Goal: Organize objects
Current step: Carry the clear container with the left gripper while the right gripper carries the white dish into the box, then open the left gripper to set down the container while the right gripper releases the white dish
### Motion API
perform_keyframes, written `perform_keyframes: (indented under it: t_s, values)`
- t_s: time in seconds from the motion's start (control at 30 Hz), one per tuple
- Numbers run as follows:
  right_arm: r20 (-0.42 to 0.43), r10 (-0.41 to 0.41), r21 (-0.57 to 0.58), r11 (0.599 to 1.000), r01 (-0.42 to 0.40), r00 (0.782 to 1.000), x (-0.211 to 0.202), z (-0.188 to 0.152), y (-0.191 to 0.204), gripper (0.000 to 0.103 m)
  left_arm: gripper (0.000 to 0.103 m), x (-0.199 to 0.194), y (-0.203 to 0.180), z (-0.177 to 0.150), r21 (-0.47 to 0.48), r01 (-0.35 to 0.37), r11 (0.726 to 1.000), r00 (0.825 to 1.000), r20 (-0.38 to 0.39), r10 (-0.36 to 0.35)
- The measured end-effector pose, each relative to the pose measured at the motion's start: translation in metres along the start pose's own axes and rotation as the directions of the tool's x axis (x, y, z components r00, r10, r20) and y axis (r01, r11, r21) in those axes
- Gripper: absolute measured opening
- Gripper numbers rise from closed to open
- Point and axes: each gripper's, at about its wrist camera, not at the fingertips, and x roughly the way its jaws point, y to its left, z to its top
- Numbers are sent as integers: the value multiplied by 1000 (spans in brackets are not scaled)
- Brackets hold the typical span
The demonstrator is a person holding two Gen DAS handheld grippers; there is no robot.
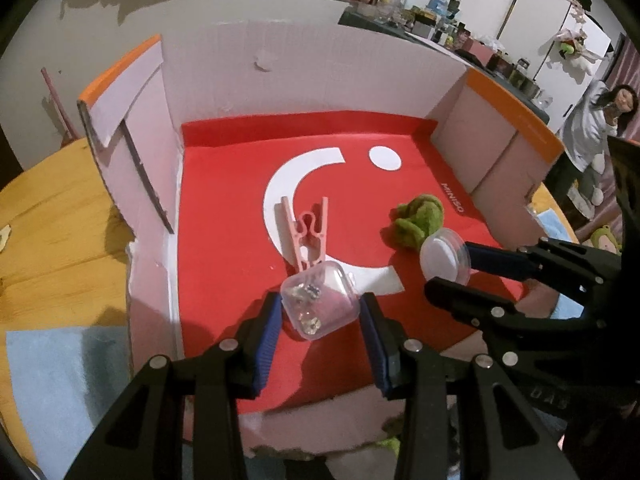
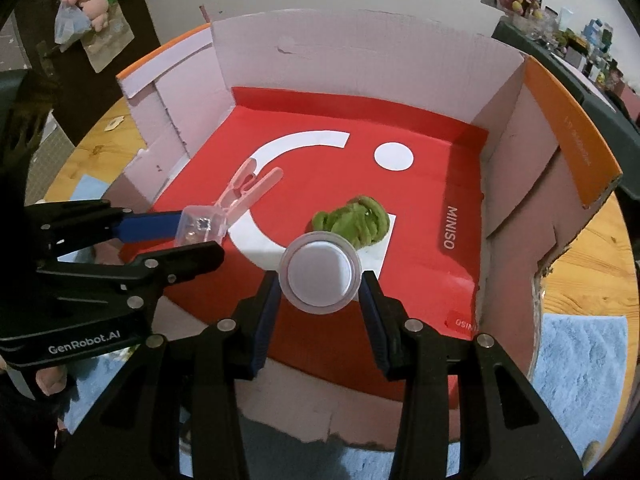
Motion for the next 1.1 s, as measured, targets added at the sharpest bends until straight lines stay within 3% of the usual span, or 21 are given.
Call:
perform_keyframes:
  t_s: [0.93, 1.1]
  values:
    - [14, -20, 16, 1000, 20, 1000, 7, -4, -2, 40, 42, 3, 2, -1, -5, -12, 1000, 1000, 22, 12]
    - [21, -13, 21, 1000, 12, 1000, 6, -5, -2, 47, 45, 3, 2, -2, -2, -9, 1000, 1000, 25, 9]
